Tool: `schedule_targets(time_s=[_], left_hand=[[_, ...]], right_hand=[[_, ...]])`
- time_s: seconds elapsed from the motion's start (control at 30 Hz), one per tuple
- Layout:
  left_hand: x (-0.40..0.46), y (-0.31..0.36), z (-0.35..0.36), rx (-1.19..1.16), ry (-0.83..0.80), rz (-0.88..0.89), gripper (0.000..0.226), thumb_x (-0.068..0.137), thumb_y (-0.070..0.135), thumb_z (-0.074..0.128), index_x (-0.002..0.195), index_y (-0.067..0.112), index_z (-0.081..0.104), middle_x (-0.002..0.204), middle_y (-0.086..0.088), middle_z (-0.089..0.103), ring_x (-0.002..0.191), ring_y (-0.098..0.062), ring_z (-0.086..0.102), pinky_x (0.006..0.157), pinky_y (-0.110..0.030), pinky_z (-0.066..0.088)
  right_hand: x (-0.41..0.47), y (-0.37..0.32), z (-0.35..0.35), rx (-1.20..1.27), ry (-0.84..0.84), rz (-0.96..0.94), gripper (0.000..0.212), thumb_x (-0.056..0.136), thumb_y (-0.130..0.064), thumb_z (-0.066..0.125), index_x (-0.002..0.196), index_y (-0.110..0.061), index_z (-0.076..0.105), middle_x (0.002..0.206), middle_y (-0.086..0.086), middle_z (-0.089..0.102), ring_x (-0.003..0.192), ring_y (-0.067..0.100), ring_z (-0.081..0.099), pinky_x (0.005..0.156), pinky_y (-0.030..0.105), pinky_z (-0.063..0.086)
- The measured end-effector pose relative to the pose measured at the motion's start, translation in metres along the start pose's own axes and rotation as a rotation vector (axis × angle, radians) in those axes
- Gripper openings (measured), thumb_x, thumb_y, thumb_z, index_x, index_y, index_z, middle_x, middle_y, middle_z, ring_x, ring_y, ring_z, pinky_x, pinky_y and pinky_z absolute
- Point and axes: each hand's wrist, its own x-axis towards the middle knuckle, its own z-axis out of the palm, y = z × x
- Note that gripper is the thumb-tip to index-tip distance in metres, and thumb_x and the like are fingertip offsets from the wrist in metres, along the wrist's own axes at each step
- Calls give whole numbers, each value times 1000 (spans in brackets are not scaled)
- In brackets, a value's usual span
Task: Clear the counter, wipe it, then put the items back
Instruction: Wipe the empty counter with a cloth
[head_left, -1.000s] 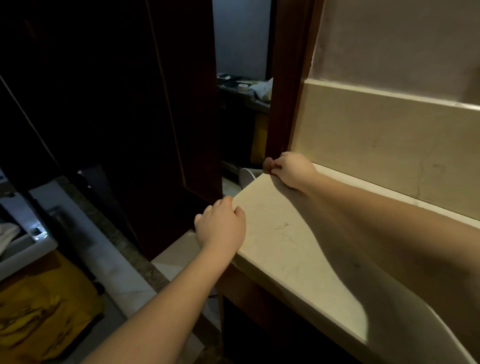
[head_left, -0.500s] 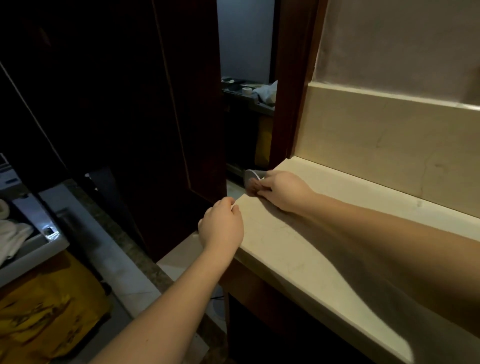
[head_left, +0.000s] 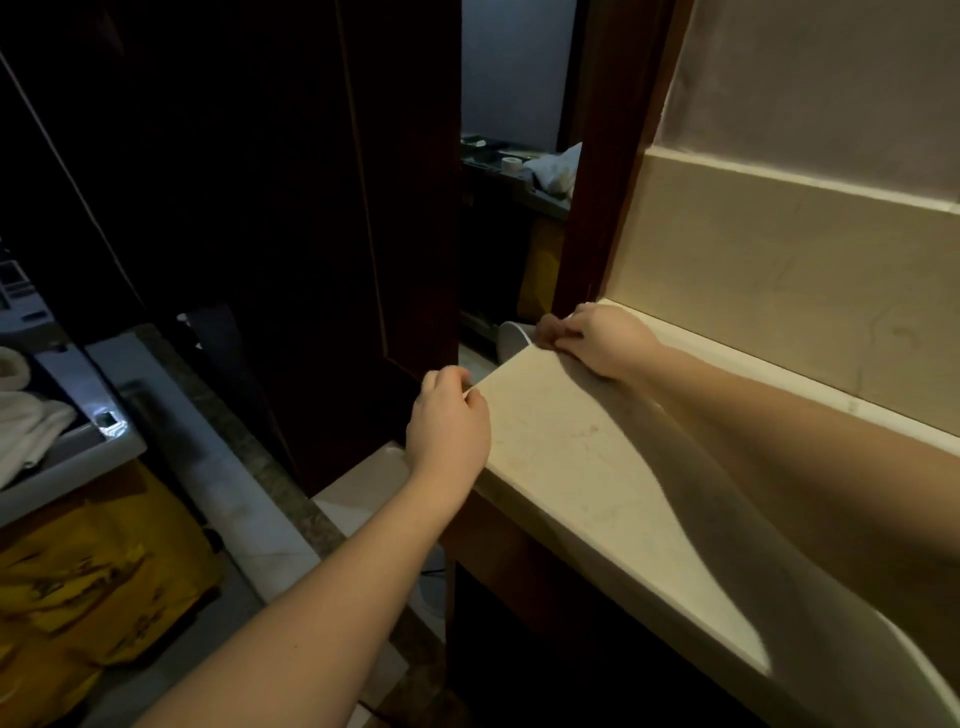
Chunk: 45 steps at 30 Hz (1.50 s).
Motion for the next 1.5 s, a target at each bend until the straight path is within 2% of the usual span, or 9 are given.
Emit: schedule_targets(time_s=[0.2,0.33,0.53,0.73,0.87,1.03,1.2,1.37,1.5], left_hand=[[-10,-21,-4,-381,-26,-187,36,99,36,48,131,19,45,110,11,52,90,-1,49,64,-14,35],[-17,-25,0,-406,-13,-180,27,101,39,42,120,23,50,95,18,51,84,3,48,62,-18,36],[-20,-34,-2,-545,-121,-179,28,99,39,47,124,26,47,106,16,53,96,1,51,70,-19,40],[-19,-56,-5,-583,-339,-96,72,78,38,76,132,34,29,137,2,40,126,-16,41,104,-35,43],[-17,-67,-8,-557,-440,-95,115,53,59,82,143,39,15,144,1,33,132,-17,36,111,-42,37],[-13,-68,-10,-463,-463,-36,109,55,56,81,142,33,19,141,1,34,131,-18,35,111,-40,36],[-17,-70,-10,-497,-432,-40,105,56,50,80,142,28,22,139,3,39,130,-15,38,109,-33,35],[-17,-69,-10,-453,-452,-58,112,52,61,80,143,30,22,140,1,37,129,-18,38,109,-43,39],[-16,-71,-13,-485,-474,-37,104,50,61,81,134,37,25,136,6,43,126,-12,43,108,-41,40]], right_hand=[[-32,-56,10,68,-62,-281,23,95,-31,53,110,-24,69,99,-2,54,90,13,50,76,25,37],[-4,-18,2,31,-10,-72,23,95,-30,53,108,-22,70,98,2,55,97,23,56,81,31,40],[-39,-67,13,74,-18,-287,25,95,-30,54,114,-23,68,97,-3,52,88,13,48,72,24,34],[-12,-53,15,22,77,-94,27,97,-30,48,114,-19,67,104,4,54,99,19,54,76,23,33],[-41,-95,17,45,-2,-367,27,97,-31,50,116,-19,66,99,-1,52,85,9,46,71,20,28],[-14,-79,12,36,13,-209,27,97,-30,49,115,-19,67,109,2,56,101,19,55,82,27,40],[-48,-100,14,163,-79,-457,24,92,-26,60,113,-20,69,94,-7,50,83,5,47,72,17,33],[-28,-86,11,84,2,-240,27,95,-29,54,116,-19,67,101,-3,52,96,17,54,75,19,29],[-57,-93,11,161,-67,-455,24,92,-29,60,112,-20,70,91,-6,51,79,7,48,66,11,30]])
